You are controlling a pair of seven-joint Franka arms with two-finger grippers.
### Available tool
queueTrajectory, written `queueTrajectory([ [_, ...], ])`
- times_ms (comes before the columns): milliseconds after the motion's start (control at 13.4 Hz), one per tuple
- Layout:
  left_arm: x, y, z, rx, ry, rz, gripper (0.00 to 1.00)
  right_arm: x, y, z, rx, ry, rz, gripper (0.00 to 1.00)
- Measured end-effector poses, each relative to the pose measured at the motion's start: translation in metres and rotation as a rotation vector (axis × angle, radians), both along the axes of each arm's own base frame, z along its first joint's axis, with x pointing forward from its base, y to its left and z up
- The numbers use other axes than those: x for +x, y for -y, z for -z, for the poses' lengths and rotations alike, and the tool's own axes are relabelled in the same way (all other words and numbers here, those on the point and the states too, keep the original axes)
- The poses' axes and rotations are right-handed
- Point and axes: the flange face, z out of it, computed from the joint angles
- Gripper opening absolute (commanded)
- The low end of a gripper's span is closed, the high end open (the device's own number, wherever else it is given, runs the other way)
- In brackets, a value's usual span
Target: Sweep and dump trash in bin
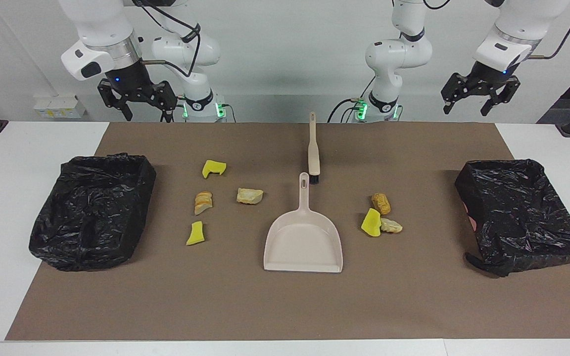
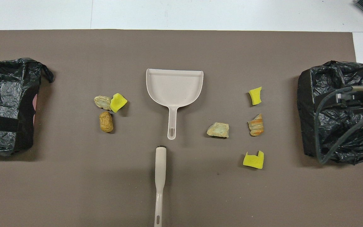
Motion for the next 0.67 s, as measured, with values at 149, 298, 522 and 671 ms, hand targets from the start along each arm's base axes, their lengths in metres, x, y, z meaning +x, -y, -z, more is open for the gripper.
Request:
queueTrajectory([
  [149, -0.004, 0.01, 0.008, 0.003, -0.018, 0.021, 1.0, 0.0, 0.002, 0.0, 0.0, 0.0, 0.004, 1.0],
  [298, -0.017, 0.029, 0.02, 0.009, -0.046, 0.043, 1.0, 0.001, 0.009, 0.0, 0.0, 0.0, 0.016, 1.0],
  [522, -0.057, 0.081, 0.041, 0.032, -0.089, 0.065, 1.0, 0.001, 0.015, 0.0, 0.0, 0.0, 0.028, 1.0],
  [671, -0.09, 0.122, 0.063, 0.06, -0.124, 0.07, 1.0, 0.001, 0.016, 0.0, 0.0, 0.0, 0.029, 1.0],
])
